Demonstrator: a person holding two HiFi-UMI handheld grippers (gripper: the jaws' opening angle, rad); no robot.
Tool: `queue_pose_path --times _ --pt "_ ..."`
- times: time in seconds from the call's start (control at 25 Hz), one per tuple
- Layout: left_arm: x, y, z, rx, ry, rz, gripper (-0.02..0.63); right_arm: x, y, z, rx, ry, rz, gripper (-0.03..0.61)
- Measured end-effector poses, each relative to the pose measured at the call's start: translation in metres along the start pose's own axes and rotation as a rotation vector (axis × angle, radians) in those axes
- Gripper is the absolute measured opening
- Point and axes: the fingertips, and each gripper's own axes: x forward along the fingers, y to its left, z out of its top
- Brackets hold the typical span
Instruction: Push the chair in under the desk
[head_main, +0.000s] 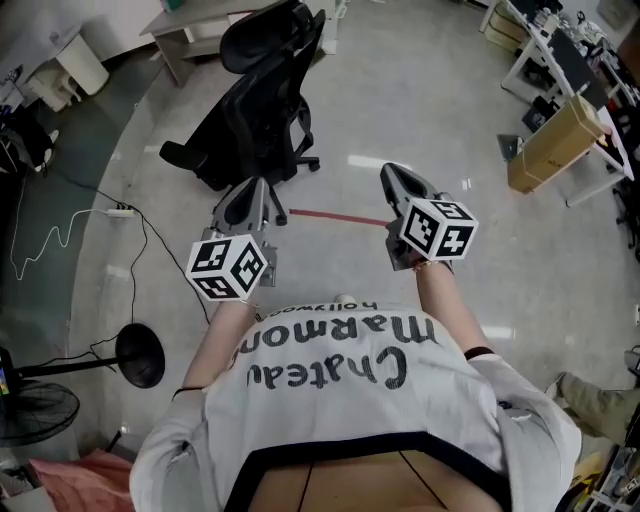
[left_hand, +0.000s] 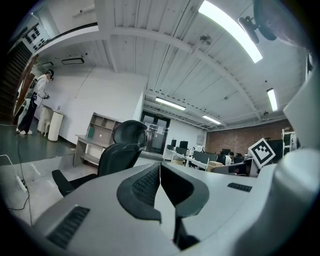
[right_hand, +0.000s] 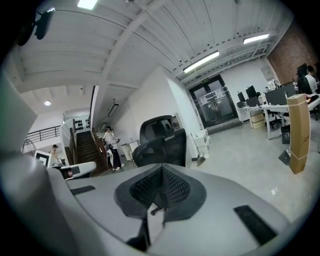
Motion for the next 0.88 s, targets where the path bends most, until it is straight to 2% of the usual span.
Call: queue_pose_path --times 0.28,0.52,0.76,0.88 --pt "0.059 -0.012 0.016 0.008 -0.047 0.028 0.017 0.031 -0.041 0.037 -0.024 -0.009 0.063 0.010" --pt "0.077 -0.011 0.002 0.005 -0.025 0.070 0.017 0.043 -0.079 0.030 0.024 0.021 0.053 0.010" --pt "0.089 -0.002 -0.003 -0.004 -0.013 0.090 0.017 0.058 -0.105 0.026 0.113 0.027 0.039 0.011" --pt "0.097 0.008 -0.011 -0.019 0.000 0.108 0.017 0.069 -0.113 0.027 0.122 0.031 0.042 0.009"
